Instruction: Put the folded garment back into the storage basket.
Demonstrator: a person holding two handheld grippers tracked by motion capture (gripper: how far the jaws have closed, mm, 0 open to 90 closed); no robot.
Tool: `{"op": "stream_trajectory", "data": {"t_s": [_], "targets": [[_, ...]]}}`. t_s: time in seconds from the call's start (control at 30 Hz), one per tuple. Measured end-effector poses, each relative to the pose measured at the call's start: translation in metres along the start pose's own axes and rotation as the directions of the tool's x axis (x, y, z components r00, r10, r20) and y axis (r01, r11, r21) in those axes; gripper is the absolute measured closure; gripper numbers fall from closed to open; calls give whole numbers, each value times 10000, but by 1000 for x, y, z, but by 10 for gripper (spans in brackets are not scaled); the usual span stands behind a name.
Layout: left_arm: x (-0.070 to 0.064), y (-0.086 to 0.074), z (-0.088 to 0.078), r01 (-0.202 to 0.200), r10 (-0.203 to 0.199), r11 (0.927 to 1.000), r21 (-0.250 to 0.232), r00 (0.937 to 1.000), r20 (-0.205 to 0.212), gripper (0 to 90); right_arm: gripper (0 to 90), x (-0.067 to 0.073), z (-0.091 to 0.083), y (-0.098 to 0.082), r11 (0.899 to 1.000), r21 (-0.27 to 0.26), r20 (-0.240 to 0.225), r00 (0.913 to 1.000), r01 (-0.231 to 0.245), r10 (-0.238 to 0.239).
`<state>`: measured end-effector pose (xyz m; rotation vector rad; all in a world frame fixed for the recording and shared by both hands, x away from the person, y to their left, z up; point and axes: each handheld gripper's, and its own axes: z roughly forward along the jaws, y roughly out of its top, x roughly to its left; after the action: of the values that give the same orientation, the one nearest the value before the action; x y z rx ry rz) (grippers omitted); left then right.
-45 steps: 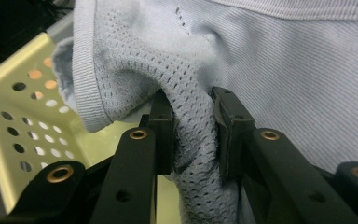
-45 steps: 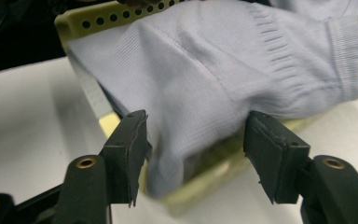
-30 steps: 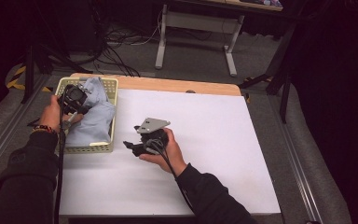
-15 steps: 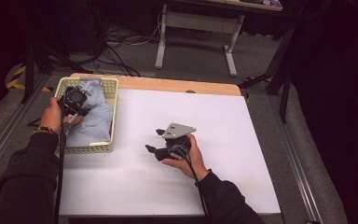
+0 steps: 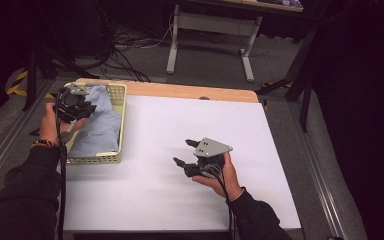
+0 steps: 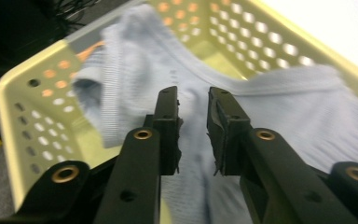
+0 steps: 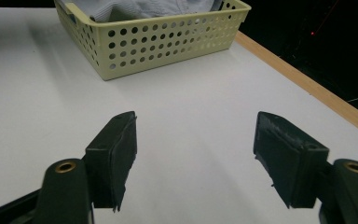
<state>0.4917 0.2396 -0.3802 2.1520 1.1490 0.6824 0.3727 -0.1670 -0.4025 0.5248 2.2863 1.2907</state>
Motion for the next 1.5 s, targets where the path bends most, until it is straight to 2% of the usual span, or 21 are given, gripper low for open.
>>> {"op": "stream_trajectory", "data": {"t_s": [0.1,0.2,0.27,0.33,0.5,0.53,0.57,0.6,0.77,0.93,1.17,1.3,1.37,1.4,1.5], "targets": [[-9,-1,1,-354,351,9993,93,9990,287,809,305,0,-8,-3,10000,-14,72,10000,35,-35],[-19,-3,8,-917,892,9945,509,9948,496,845,304,-1,-14,-7,10000,44,126,9999,78,-78],[-21,-5,13,-933,897,9932,700,9946,527,861,302,-3,-18,-11,9999,140,182,9998,13,-15],[-21,-6,17,-948,880,9910,944,9934,738,870,300,-3,-20,-14,9998,216,199,9998,-2,-2],[-24,-9,24,-1040,954,9860,1305,9929,706,869,298,-2,-24,-22,9990,449,160,9999,55,-62],[-25,-9,28,-1165,1061,9806,1574,9917,727,869,297,-2,-24,-23,9988,487,154,9998,73,-80],[-25,-9,28,-1165,1061,9806,1574,9917,727,869,296,-2,-24,-25,9983,577,152,9998,95,-104],[-27,-11,32,-1304,1182,9738,1861,9901,750,869,296,-1,-24,-26,9978,641,154,9998,137,-147],[-30,-11,38,-1559,1437,9611,2281,9872,693,869,293,0,-26,-30,9970,736,185,9996,220,-235],[-27,-10,34,-1337,1245,9709,1986,9905,582,858,290,2,-31,-34,9965,758,324,9988,350,-375],[-26,-7,18,-1028,1019,9889,1072,9947,145,843,287,5,-37,-38,9962,750,517,9975,437,-477],[-26,-7,10,-846,849,9949,556,9964,-24,838,285,5,-40,-41,9958,776,657,9964,477,-529],[-26,-6,8,-814,815,9955,481,9967,-1,829,284,5,-43,-42,9963,742,734,9961,429,-483],[-28,-7,1,-621,621,9981,20,9981,33,829,283,4,-45,-43,9967,704,789,9958,408,-463],[-30,-6,-6,-563,562,9978,-344,9984,-63,820,282,2,-49,-45,9983,554,889,9958,185,-234]]}}
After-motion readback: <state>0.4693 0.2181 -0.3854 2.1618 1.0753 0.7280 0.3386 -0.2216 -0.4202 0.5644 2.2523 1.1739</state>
